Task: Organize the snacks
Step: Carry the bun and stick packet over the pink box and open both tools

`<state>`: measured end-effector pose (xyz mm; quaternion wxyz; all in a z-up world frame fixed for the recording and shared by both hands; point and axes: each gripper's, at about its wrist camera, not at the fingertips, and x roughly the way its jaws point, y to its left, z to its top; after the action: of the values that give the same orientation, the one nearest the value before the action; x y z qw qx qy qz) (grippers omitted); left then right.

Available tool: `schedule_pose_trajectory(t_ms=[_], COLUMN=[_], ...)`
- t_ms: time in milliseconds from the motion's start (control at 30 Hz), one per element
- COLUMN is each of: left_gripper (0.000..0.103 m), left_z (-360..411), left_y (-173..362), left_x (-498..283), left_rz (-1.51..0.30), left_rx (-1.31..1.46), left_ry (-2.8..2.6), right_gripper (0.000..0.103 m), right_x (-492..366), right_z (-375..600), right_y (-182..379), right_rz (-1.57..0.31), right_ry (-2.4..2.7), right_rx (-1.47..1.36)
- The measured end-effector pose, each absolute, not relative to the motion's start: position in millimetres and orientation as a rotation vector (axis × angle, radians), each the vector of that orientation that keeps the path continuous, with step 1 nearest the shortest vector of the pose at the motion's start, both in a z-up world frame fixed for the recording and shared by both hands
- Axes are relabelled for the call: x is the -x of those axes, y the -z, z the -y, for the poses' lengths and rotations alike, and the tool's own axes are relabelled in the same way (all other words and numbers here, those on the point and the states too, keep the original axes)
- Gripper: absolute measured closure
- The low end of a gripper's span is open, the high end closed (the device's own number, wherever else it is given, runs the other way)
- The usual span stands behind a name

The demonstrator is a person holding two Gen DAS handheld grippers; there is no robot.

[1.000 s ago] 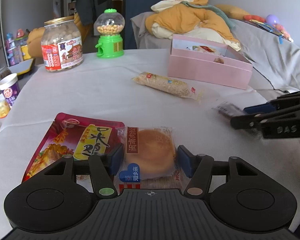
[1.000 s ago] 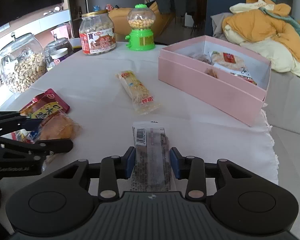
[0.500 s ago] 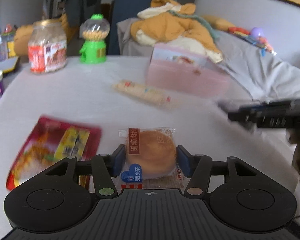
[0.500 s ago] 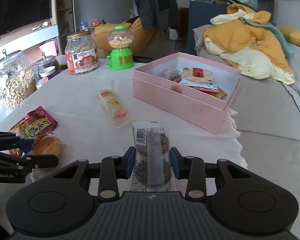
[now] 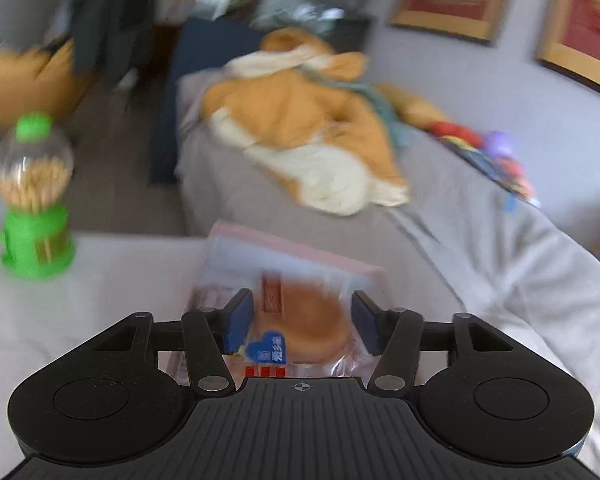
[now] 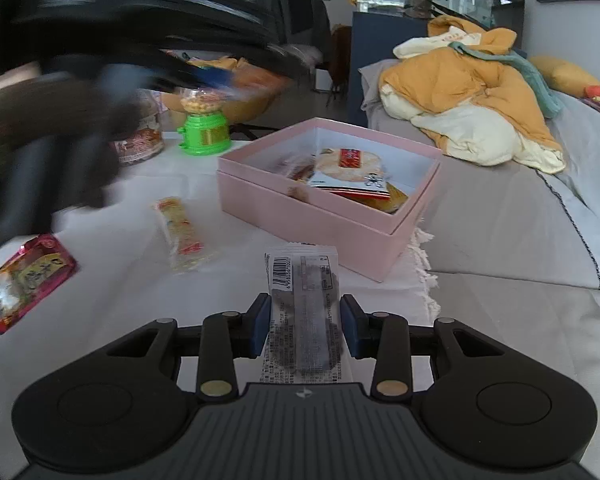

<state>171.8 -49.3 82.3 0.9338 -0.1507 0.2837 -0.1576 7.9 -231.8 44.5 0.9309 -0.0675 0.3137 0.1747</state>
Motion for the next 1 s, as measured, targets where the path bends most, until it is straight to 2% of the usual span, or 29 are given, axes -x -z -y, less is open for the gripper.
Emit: schedule_pose_trajectory(t_ms=[267, 533, 667, 833, 867, 900, 967, 1000], left_gripper=[0.046, 0.046, 0.046, 0.046, 0.046, 0.046, 0.046, 0.046], left_z=[19, -23, -55, -98, -106, -113, -126, -132], left_y=[-77, -49, -44, -37, -34, -33, -32, -31], left_x=[-146, -33, 14, 38, 41, 44, 53, 58], left_rz=[-0.559, -0.639, -0.617, -0.629, -0.632, -0.633, -0.627, -0.621], left_rx=[0.352, 0.299, 0.272, 0.298, 0.315, 0.328, 0.341, 0.342], left_ry=[0.32, 0.316, 0.227, 0.105, 0.089, 0.07, 0.029, 0.012], right_gripper=[0.066, 0.066, 0.066, 0.066, 0.061, 0.042, 0.013, 0.014], right_x=[-28, -30, -37, -93, -109, -125, -162, -174], right_z=[236, 223, 214, 214, 213, 212, 206, 203], right_y=[-36, -39, -60, -131, -144, -154, -167, -170], right_rz=[-0.686, -0.697, -0.682, -0.635, -0.625, -0.608, -0.617, -0.621], right_ry=[-0.338, -0.347, -0.352, -0.323, -0.306, -0.303, -0.305, -0.271], right_rx=[0.129, 0.155, 0.181, 0.094, 0.074, 0.06, 0.072, 0.082])
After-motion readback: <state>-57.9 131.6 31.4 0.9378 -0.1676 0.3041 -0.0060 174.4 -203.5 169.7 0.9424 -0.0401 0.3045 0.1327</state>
